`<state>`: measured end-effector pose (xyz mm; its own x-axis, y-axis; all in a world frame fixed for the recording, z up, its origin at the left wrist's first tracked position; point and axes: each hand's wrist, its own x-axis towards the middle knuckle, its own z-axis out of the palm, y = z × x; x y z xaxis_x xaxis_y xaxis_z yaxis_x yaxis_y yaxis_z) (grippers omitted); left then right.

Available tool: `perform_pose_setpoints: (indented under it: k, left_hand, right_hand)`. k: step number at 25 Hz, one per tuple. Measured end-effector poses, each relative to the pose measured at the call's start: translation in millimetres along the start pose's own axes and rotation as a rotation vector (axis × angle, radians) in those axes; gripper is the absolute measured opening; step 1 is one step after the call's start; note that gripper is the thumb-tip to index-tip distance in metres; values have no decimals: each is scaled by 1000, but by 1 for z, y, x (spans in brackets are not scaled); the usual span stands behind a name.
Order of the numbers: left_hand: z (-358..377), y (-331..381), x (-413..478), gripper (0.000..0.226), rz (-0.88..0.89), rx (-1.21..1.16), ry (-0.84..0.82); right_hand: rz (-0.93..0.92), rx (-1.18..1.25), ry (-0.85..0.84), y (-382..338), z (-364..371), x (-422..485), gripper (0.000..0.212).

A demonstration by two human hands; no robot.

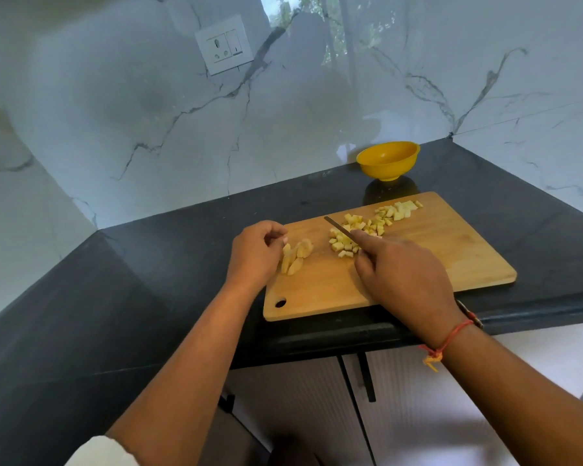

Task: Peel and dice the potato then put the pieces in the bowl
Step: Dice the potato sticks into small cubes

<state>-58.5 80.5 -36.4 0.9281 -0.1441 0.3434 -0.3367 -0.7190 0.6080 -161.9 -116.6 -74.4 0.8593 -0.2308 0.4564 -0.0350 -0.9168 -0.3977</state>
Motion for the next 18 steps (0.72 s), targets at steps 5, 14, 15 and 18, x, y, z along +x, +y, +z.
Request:
perform_pose_setpoints:
  k: [5, 14, 15, 18]
  left_hand:
    - [13, -4, 3, 36, -20, 188, -120]
    - [10, -15, 14, 30, -180, 51, -109]
    - [10, -15, 15, 28, -179, 30, -107]
    - [10, -17, 19, 22, -172, -5, -103]
  right_hand:
    - [-13, 8, 8, 1, 1, -1, 45]
    - [-28, 2, 12, 0, 2, 0, 44]
    - [-26, 4, 11, 0, 2, -1, 44]
    - [-25, 14, 5, 0, 1, -1, 44]
